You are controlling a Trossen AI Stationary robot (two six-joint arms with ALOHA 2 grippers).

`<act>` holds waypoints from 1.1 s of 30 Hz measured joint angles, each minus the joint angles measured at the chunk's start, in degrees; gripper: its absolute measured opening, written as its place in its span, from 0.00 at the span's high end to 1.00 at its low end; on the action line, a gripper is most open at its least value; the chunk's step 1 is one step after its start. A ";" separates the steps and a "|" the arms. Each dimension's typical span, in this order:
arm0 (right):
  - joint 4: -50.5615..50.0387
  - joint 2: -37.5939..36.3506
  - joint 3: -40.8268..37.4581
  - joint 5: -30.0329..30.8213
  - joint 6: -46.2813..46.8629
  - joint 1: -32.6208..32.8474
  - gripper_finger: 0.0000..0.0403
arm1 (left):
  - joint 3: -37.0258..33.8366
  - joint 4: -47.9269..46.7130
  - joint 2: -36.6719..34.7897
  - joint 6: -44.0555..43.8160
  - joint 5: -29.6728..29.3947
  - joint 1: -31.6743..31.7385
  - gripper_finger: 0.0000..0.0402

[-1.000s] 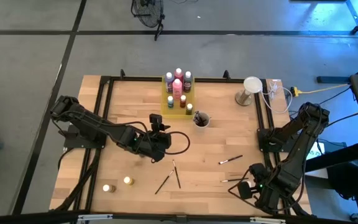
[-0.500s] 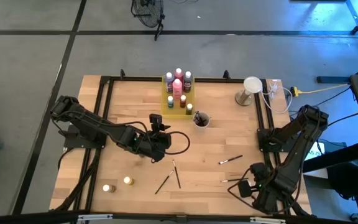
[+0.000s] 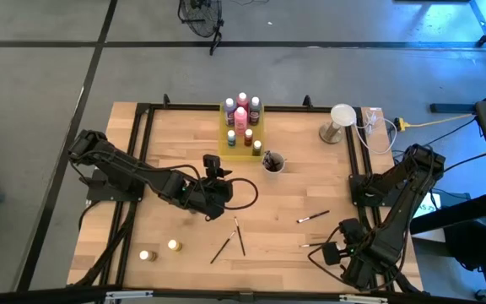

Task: Pick & Place Paint Supplies
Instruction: Put the small light pink paint bottle into the yellow bin

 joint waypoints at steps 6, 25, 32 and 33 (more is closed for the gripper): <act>-0.07 0.41 -0.04 0.39 0.01 -0.17 0.03 | 0.00 0.33 0.00 0.02 0.00 0.00 0.64; 1.74 1.73 -0.09 1.19 -5.61 -4.63 0.08 | 0.00 0.30 0.00 0.04 0.61 0.00 0.64; 2.05 1.73 -0.09 0.30 -5.56 -4.63 0.23 | 0.00 0.30 0.00 0.05 1.14 0.02 0.64; 2.01 1.73 -0.09 -0.02 -5.58 -4.63 0.24 | 0.00 0.27 0.00 0.04 1.51 0.02 0.64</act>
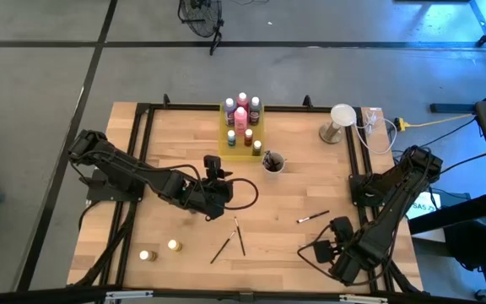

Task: Pick & Place Paint Supplies
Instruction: Put the small light pink paint bottle into the yellow bin

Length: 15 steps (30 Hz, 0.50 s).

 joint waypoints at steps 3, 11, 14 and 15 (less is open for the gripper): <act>0.83 0.38 0.02 -0.09 -0.01 0.08 0.27 | 0.00 0.00 0.00 0.02 0.22 -0.02 0.64; 1.61 2.58 0.00 -2.20 -1.56 0.10 0.28 | 0.02 0.01 0.00 0.00 0.22 0.00 0.64; 1.51 2.83 -0.01 -2.16 -1.96 0.10 0.28 | 0.00 0.01 0.00 -0.06 0.22 0.00 0.64; 1.54 2.84 -0.12 -2.16 -1.95 0.10 0.28 | 0.00 0.00 0.00 -0.07 0.22 0.00 0.64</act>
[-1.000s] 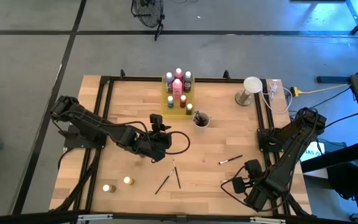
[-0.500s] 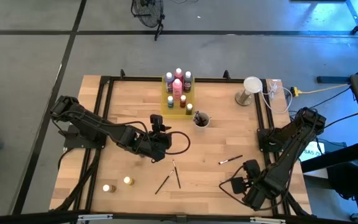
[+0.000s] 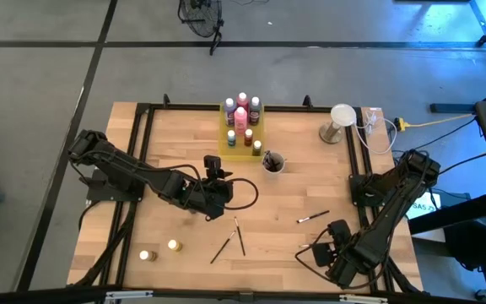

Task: Pick & Place Paint Supplies
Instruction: Put the small light pink paint bottle into the yellow bin

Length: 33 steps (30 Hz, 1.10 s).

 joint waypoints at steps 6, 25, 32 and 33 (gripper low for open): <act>0.70 0.00 -1.29 -0.02 0.00 0.00 0.28 | 0.00 0.02 0.00 -0.09 0.00 0.00 0.64; 7.02 0.00 -5.41 -0.04 -0.23 0.00 0.29 | 0.00 0.02 0.02 -0.52 -0.01 -0.01 0.64; 6.58 0.00 -5.41 0.03 -0.60 -0.46 0.40 | 0.00 0.02 0.02 -0.94 -0.02 -0.02 0.64; 6.58 0.00 -5.41 0.01 -0.87 -0.60 0.43 | 0.00 0.02 0.02 -0.94 0.00 0.00 0.64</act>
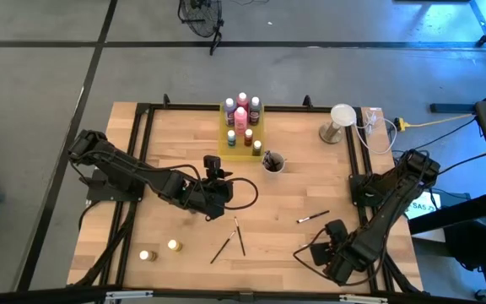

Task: Pick & Place Paint Supplies
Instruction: Put the small light pink paint bottle into the yellow bin

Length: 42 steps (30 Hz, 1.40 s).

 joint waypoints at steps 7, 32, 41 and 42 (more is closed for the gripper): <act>0.28 0.00 0.00 0.02 -1.71 -0.91 0.61 | 0.00 0.00 0.00 0.00 -0.02 0.00 0.64; -7.77 0.09 10.50 -0.98 -7.23 -2.03 0.63 | 0.00 -0.03 0.00 -1.03 1.40 -0.25 0.64; -12.20 0.07 18.27 9.15 -20.92 -7.35 0.63 | 0.00 -5.07 0.00 -5.69 6.38 -2.18 0.64; -12.27 0.07 18.48 9.77 -23.24 -8.40 0.63 | 0.00 -6.29 0.00 -6.84 6.94 -2.51 0.64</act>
